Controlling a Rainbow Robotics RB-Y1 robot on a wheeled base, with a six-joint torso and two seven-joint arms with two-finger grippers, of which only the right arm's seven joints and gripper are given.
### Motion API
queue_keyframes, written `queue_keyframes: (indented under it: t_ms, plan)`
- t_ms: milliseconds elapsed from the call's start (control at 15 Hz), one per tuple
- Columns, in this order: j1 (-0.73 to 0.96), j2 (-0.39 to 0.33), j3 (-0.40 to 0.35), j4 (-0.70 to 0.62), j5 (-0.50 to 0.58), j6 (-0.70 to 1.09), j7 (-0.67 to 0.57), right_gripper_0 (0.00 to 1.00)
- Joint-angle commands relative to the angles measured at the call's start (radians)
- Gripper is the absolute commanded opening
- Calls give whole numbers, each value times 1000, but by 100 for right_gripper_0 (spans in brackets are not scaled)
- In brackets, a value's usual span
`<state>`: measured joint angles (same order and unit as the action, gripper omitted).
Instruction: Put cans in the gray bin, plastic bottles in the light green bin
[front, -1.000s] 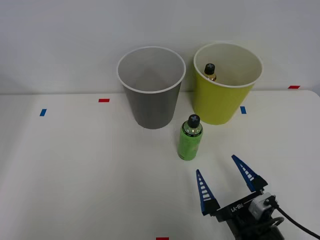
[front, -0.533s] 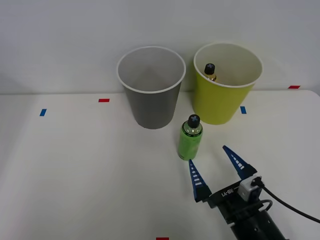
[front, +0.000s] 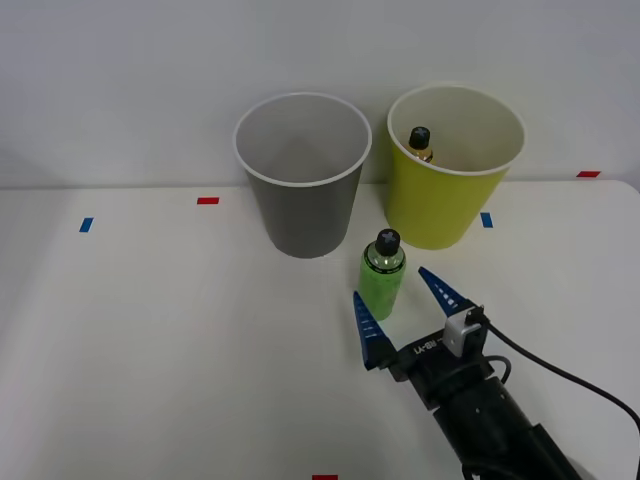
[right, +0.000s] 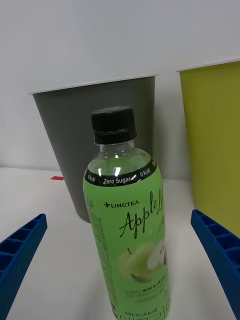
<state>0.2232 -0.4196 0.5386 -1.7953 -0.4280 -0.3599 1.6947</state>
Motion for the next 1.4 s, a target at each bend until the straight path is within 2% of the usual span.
queue_keyframes:
  t_ms: [67,467,867,1400]
  plan:
    - [-27,18,-17,4,-9,58,10,100]
    - [-74,99,-54,5,-8,187,25,100]
    - [-120,173,-69,83,2,188,48,100]
    - [-125,183,-86,83,11,188,94,100]
